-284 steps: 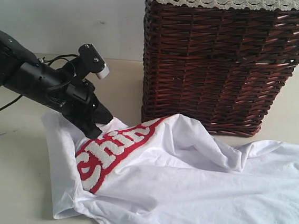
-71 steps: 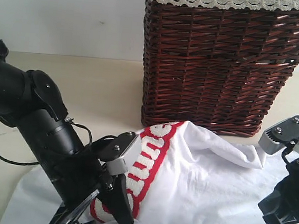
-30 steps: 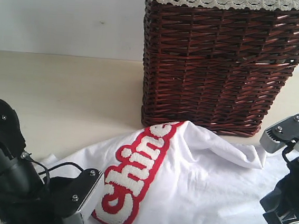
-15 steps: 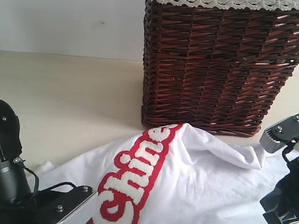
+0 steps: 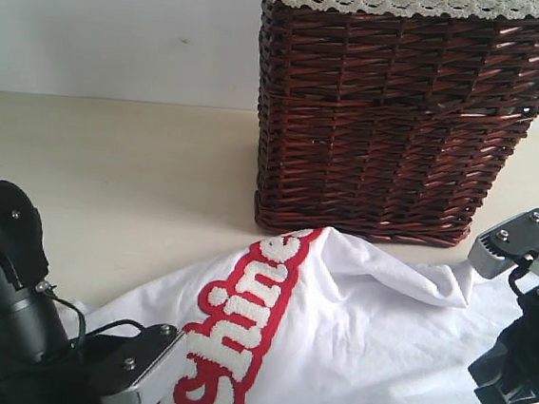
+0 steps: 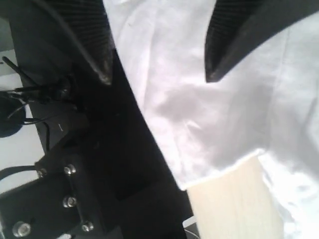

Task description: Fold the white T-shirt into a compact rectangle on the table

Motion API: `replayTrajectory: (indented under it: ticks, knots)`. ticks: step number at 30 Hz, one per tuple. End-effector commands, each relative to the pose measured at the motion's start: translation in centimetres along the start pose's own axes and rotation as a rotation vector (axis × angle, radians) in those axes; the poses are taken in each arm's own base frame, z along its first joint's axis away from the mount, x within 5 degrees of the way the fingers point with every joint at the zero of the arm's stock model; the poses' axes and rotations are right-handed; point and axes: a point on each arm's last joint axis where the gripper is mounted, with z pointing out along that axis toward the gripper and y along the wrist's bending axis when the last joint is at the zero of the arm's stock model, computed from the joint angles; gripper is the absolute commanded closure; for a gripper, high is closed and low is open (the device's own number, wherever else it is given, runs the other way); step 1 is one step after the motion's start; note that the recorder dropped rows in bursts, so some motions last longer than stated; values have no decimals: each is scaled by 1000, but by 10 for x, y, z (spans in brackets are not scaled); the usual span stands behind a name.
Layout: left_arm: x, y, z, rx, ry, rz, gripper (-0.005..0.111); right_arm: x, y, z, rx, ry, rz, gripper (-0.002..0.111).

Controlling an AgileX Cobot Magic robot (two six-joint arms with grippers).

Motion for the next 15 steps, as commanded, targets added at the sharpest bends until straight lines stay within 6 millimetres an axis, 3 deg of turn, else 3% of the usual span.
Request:
replayTrajectory:
  ticks: [1, 5, 7, 13, 15]
  knots:
    - [-10, 20, -6, -186, -62, -91, 46, -1, 0, -3, 3, -9, -2, 108]
    - [-14, 48, -20, -475, -57, -150, 57, -1, 0, -3, 0, -6, -2, 108]
    - [-14, 55, -29, -538, -35, -141, 65, -1, 1, -3, -3, -3, -2, 108]
    - [-13, 81, -59, -828, 84, 12, 106, 0, 2, -3, -15, 8, -2, 108]
    - [-9, 90, -64, -888, 111, 39, 106, 0, 1, -3, -12, 5, -2, 108]
